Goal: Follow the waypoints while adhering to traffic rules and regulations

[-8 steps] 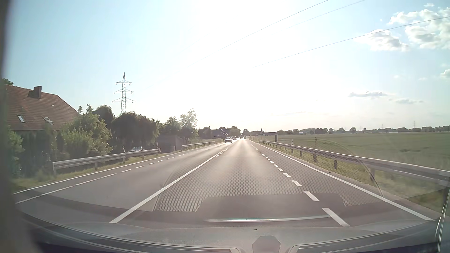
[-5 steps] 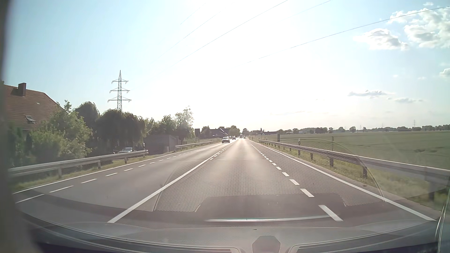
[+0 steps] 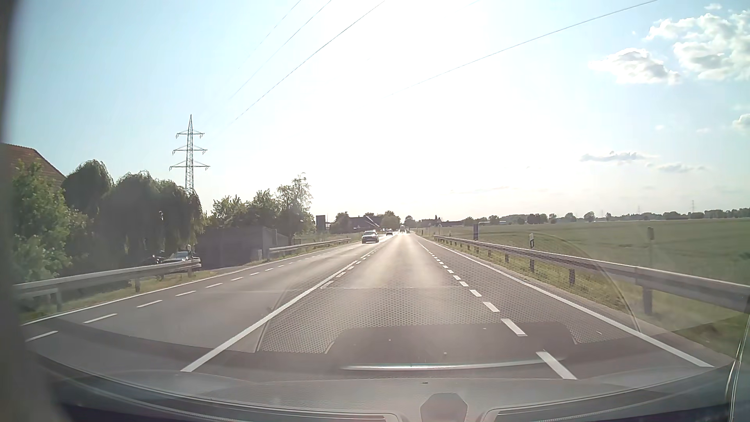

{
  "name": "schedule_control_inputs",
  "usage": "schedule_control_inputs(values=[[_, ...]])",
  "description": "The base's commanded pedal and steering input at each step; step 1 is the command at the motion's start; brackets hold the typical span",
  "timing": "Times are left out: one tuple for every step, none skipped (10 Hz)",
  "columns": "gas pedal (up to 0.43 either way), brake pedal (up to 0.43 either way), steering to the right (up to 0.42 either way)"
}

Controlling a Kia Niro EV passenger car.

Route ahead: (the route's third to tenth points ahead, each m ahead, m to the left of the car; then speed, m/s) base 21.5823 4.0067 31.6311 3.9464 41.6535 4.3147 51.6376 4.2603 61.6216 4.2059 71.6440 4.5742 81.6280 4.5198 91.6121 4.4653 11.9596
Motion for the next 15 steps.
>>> schedule_control_inputs(values=[[0.228,0.006,-0.002],[0.228,0.006,-0.002],[0.228,0.006,-0.002],[0.228,0.006,-0.001],[0.228,0.006,-0.001],[0.228,0.006,-0.001],[0.228,0.006,-0.001],[0.228,0.006,0.000],[0.220,0.006,0.000],[0.220,0.006,-0.001],[0.220,0.006,-0.001],[0.220,0.006,0.000],[0.220,0.006,0.000],[0.209,0.006,-0.001],[0.209,0.006,-0.001]])
